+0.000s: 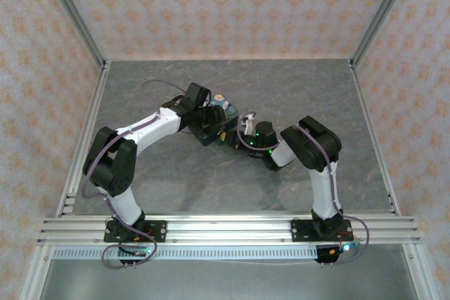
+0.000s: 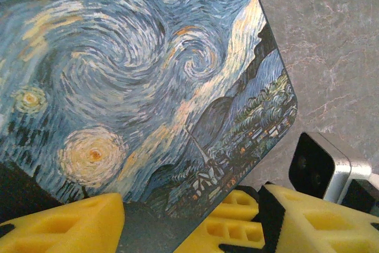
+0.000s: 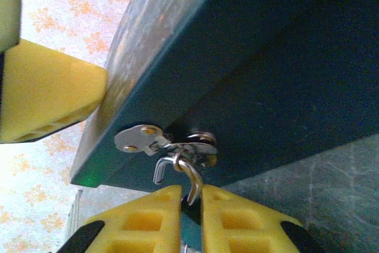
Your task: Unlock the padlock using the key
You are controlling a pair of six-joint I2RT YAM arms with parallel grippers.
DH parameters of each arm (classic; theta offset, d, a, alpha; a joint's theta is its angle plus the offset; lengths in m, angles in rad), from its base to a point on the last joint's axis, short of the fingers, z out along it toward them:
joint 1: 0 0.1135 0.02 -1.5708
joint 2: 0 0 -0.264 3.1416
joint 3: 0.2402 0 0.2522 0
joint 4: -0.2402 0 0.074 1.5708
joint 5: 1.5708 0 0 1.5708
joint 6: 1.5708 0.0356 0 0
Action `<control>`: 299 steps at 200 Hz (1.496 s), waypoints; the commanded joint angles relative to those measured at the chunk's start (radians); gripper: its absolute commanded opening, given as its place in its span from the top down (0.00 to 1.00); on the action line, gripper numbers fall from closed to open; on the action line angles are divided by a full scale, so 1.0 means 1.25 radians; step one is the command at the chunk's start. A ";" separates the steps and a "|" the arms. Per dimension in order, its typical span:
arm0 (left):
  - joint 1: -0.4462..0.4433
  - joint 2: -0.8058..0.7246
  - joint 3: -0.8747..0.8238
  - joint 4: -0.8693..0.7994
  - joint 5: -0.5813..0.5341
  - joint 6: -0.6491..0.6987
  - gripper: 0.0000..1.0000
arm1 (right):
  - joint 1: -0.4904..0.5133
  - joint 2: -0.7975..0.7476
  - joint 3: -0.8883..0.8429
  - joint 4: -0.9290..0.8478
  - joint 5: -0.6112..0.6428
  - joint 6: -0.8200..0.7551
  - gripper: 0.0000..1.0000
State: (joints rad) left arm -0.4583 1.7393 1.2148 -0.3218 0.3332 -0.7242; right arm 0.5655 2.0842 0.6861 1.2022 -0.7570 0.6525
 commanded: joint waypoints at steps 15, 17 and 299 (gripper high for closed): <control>-0.008 0.014 -0.005 -0.015 -0.014 0.011 0.36 | -0.006 -0.019 -0.006 0.031 0.010 -0.012 0.97; -0.008 0.014 -0.005 -0.014 -0.014 0.011 0.36 | -0.006 -0.019 -0.007 0.031 0.010 -0.012 0.98; -0.005 -0.325 -0.166 0.058 -0.273 0.068 0.06 | -0.053 -0.629 -0.202 -0.598 0.211 -0.065 1.00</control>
State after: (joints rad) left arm -0.4648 1.4357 1.1080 -0.2790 0.1726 -0.6571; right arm 0.4938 1.4940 0.4450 0.8406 -0.5293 0.6724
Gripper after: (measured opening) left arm 0.920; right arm 0.043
